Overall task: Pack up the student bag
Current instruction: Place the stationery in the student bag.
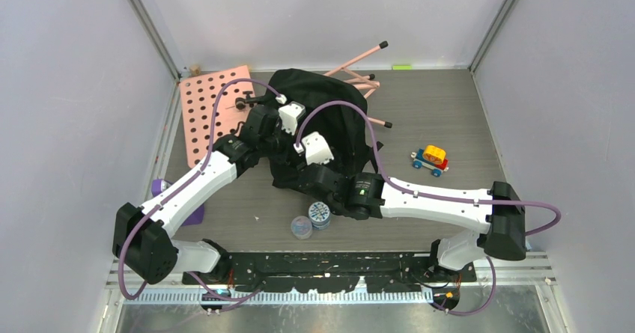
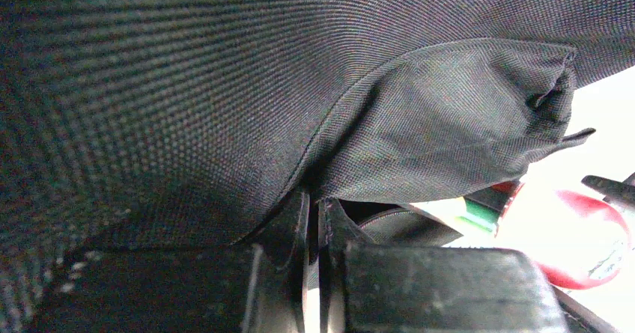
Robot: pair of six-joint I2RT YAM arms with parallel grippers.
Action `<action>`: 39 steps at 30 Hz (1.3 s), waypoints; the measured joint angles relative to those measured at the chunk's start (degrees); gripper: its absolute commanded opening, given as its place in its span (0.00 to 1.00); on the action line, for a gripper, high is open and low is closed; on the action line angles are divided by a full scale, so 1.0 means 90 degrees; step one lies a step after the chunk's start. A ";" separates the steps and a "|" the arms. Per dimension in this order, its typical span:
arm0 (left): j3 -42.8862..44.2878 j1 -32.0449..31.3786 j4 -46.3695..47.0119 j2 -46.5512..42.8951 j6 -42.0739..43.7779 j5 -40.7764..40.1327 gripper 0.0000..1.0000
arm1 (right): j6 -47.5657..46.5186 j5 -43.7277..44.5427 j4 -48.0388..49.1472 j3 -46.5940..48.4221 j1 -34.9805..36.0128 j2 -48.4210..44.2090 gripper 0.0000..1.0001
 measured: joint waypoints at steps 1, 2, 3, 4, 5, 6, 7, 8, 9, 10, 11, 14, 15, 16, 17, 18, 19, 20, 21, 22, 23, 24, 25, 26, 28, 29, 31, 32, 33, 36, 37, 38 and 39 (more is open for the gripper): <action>0.0000 0.0000 0.0000 0.0000 0.0000 -0.0002 0.00 | 0.0000 -0.0051 0.0029 -0.0002 0.0000 0.0022 0.44; 0.0000 0.0000 -0.0002 0.0000 0.0000 -0.0002 0.00 | 0.0002 -0.0100 0.0070 -0.0002 0.0002 0.0036 0.42; 0.0000 0.0000 -0.0002 0.0000 0.0002 -0.0005 0.00 | 0.0022 -0.0148 0.0102 -0.0005 0.0000 0.0049 0.40; 0.0000 0.0000 -0.0007 0.0000 0.0002 -0.0007 0.00 | 0.0024 -0.0187 0.0131 -0.0015 0.0000 0.0051 0.38; 0.0000 0.0000 -0.0010 0.0000 0.0002 -0.0007 0.00 | 0.0049 -0.0219 0.0185 -0.0041 -0.0002 0.0056 0.36; 0.0000 0.0000 -0.0010 0.0000 0.0002 -0.0007 0.00 | 0.0051 -0.0236 0.0216 -0.0056 -0.0005 0.0061 0.35; 0.0000 0.0000 -0.0015 0.0000 0.0002 -0.0007 0.00 | 0.0053 -0.0243 0.0262 -0.0068 -0.0010 0.0085 0.33; 0.0000 0.0000 -0.0017 0.0000 0.0002 -0.0007 0.00 | 0.0051 -0.0240 0.0311 -0.0075 -0.0027 0.0109 0.31; 0.0000 0.0000 -0.0022 0.0000 0.0002 -0.0007 0.00 | 0.0049 -0.0236 0.0376 -0.0080 -0.0036 0.0151 0.27; 0.0000 0.0000 -0.0029 0.0000 0.0005 -0.0007 0.00 | 0.0039 -0.0228 0.0464 -0.0080 -0.0046 0.0189 0.26; 0.0000 0.0000 -0.0039 0.0000 0.0002 -0.0007 0.00 | 0.0017 -0.0206 0.0571 -0.0080 -0.0061 0.0236 0.23; 0.0000 0.0000 -0.0039 0.0000 0.0002 -0.0007 0.00 | -0.0066 -0.0066 0.0986 -0.0075 -0.0155 0.0347 0.22; 0.0000 0.0000 -0.0041 0.0000 0.0002 -0.0007 0.00 | -0.0124 -0.0012 0.1171 -0.0073 -0.0202 0.0389 0.22; 0.0000 0.0000 -0.0041 0.0000 0.0002 -0.0007 0.00 | -0.0180 0.0041 0.1375 -0.0073 -0.0250 0.0442 0.22; 0.0000 0.0000 -0.0041 0.0000 0.0002 -0.0005 0.00 | -0.0260 0.0090 0.1605 -0.0070 -0.0308 0.0505 0.22; 0.0000 0.0000 -0.0041 0.0000 0.0002 -0.0005 0.00 | -0.0345 0.0129 0.1821 -0.0070 -0.0369 0.0576 0.22; 0.0000 0.0000 -0.0041 0.0000 0.0002 -0.0005 0.00 | -0.0435 0.0163 0.2045 -0.0068 -0.0427 0.0656 0.22; 0.0000 0.0000 -0.0044 0.0000 0.0002 -0.0005 0.00 | -0.0522 0.0192 0.2246 -0.0061 -0.0478 0.0741 0.22; 0.0000 0.0000 -0.0041 0.0000 0.0002 -0.0007 0.00 | -0.0600 0.0226 0.2414 -0.0049 -0.0515 0.0811 0.22; 0.0000 0.0000 -0.0041 0.0000 0.0002 -0.0010 0.00 | -0.0678 0.0265 0.2572 -0.0034 -0.0549 0.0886 0.23; 0.0000 0.0000 -0.0041 0.0000 0.0002 -0.0015 0.00 | -0.0729 0.0289 0.2688 -0.0032 -0.0568 0.0933 0.24; 0.0000 0.0000 -0.0041 0.0000 0.0002 -0.0022 0.00 | -0.0784 0.0321 0.2803 -0.0024 -0.0583 0.0981 0.27; 0.0000 0.0000 -0.0041 0.0000 0.0002 -0.0027 0.00 | -0.0814 0.0345 0.2892 -0.0024 -0.0593 0.1015 0.28; 0.0000 0.0000 -0.0041 0.0000 0.0002 -0.0029 0.00 | -0.0838 0.0364 0.2946 -0.0024 -0.0600 0.1035 0.33; 0.0000 0.0000 -0.0039 0.0000 0.0002 -0.0032 0.00 | -0.0845 0.0364 0.2973 -0.0024 -0.0605 0.1037 0.36; 0.0000 0.0000 -0.0039 0.0000 0.0002 -0.0032 0.00 | -0.0845 0.0359 0.2985 -0.0029 -0.0607 0.1035 0.36; 0.0000 0.0000 -0.0039 0.0000 0.0002 -0.0046 0.00 | -0.0845 0.0345 0.3011 -0.0049 -0.0612 0.1030 0.33; 0.0000 0.0000 -0.0039 -0.0002 0.0000 -0.0053 0.00 | -0.0840 0.0335 0.3026 -0.0061 -0.0612 0.1020 0.30; 0.0000 0.0000 -0.0039 -0.0012 -0.0002 -0.0068 0.00 | -0.0831 0.0325 0.3038 -0.0080 -0.0617 0.1015 0.27; -0.0063 -0.0002 -0.0019 -0.0112 -0.0002 -0.0107 0.00 | -0.0767 0.0318 0.3099 -0.0141 -0.0617 0.1005 0.20; -0.0121 -0.0007 0.0010 -0.0182 -0.0002 -0.0119 0.00 | -0.0731 0.0318 0.3133 -0.0172 -0.0617 0.1005 0.18; -0.0177 -0.0010 0.0027 -0.0260 -0.0002 -0.0124 0.00 | -0.0680 0.0318 0.3174 -0.0206 -0.0614 0.1005 0.17; -0.0231 -0.0010 0.0051 -0.0347 -0.0002 -0.0129 0.00 | -0.0619 0.0316 0.3215 -0.0250 -0.0612 0.1003 0.16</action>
